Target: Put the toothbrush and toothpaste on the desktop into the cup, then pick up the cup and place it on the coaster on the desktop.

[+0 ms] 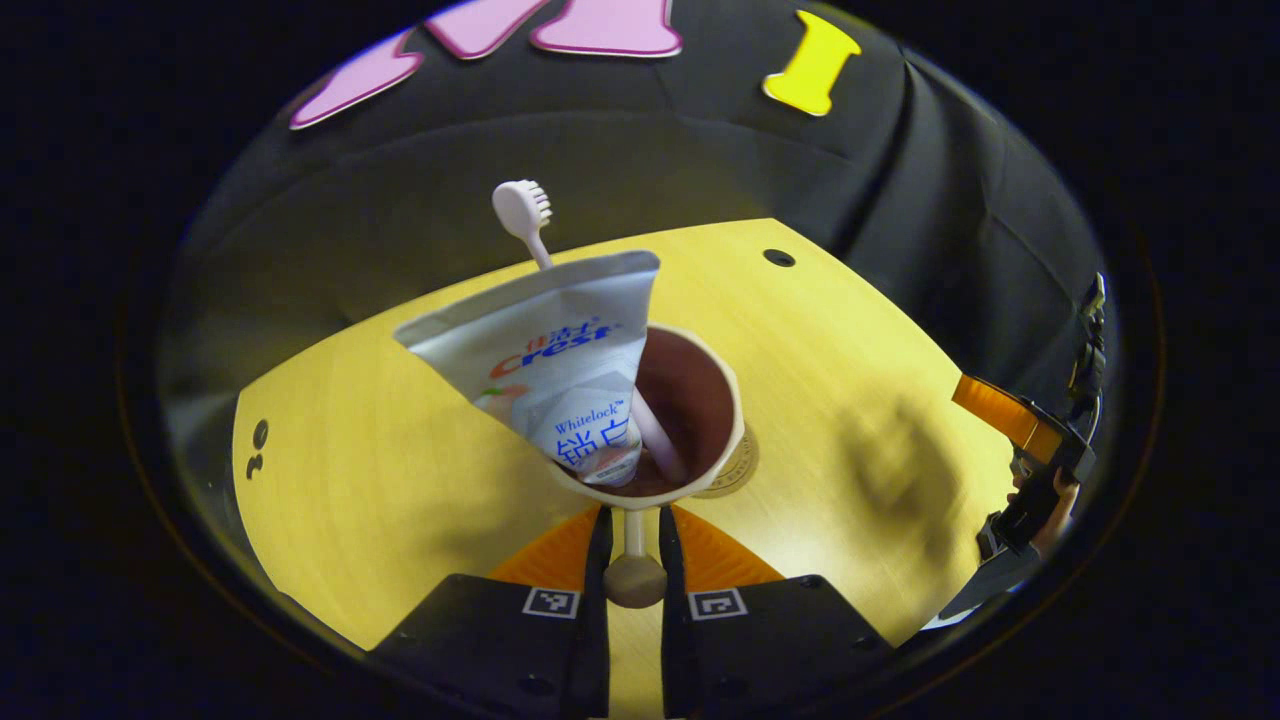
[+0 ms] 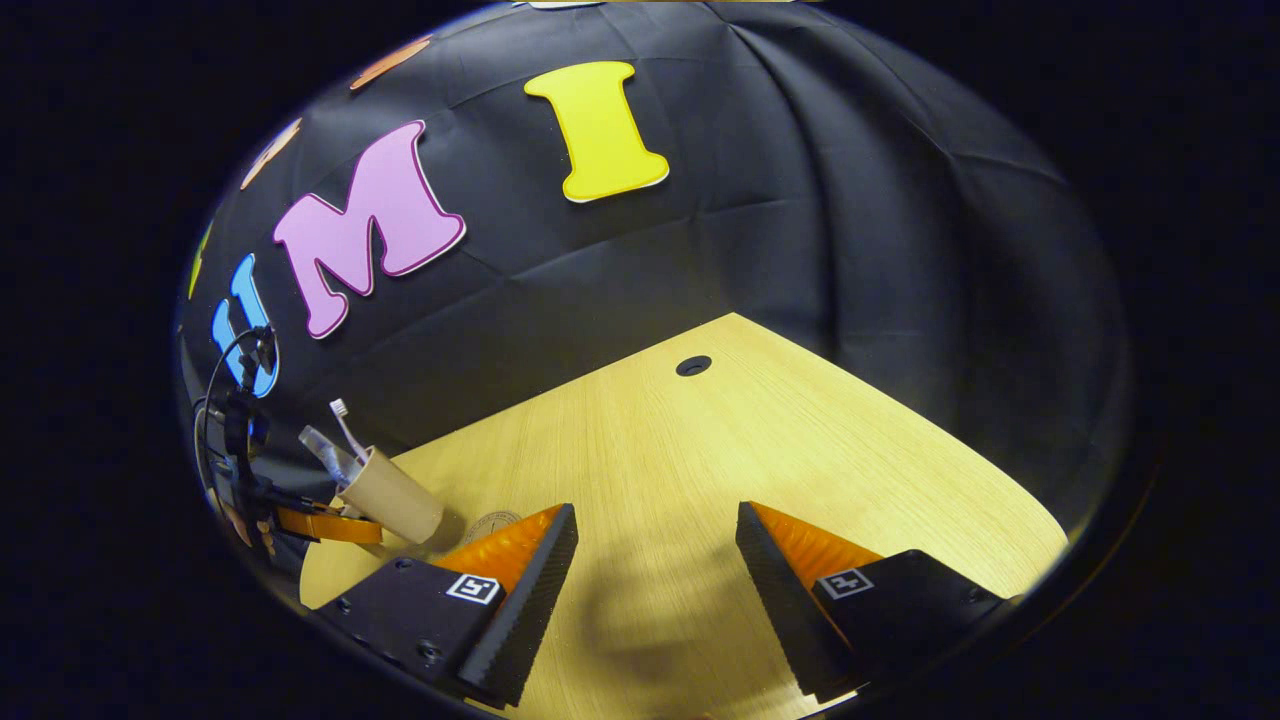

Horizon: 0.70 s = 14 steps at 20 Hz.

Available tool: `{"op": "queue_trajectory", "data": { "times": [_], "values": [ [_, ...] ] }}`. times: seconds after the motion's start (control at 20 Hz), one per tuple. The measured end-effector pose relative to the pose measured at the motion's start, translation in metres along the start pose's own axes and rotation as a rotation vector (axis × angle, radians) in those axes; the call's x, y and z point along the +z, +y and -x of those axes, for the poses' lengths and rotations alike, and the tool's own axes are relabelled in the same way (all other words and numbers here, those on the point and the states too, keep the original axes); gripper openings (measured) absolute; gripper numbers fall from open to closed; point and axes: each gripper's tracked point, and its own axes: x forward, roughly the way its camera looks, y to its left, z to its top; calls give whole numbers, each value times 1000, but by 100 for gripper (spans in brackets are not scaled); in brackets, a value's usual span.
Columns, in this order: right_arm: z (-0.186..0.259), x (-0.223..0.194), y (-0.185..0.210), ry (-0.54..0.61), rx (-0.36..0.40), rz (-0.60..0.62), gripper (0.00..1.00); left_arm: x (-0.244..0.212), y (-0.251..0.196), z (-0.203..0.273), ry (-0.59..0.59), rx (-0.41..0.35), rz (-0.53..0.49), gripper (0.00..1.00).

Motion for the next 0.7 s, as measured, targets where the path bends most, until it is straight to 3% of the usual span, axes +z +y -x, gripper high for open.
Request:
{"op": "queue_trajectory", "data": {
  "times": [0.1, 0.15, 0.2, 0.65, 0.7],
  "values": [
    [2, -1, -2, 0, -1, -3, 98, 5, -15, -10, -1, -22, -30, 25],
    [2, -1, -2, -1, -3, -2, 98, 7, -21, -15, 0, -32, -43, 20],
    [3, 0, -2, -3, -3, -1, 98, 8, -26, -20, 2, -40, -51, 25],
    [11, -10, 1, 12, 8, -2, 98, 7, -39, -39, 45, -53, -51, 25],
    [11, -11, 2, 14, 14, 0, 98, 6, -38, -40, 45, -47, -57, 29]
  ]
}}
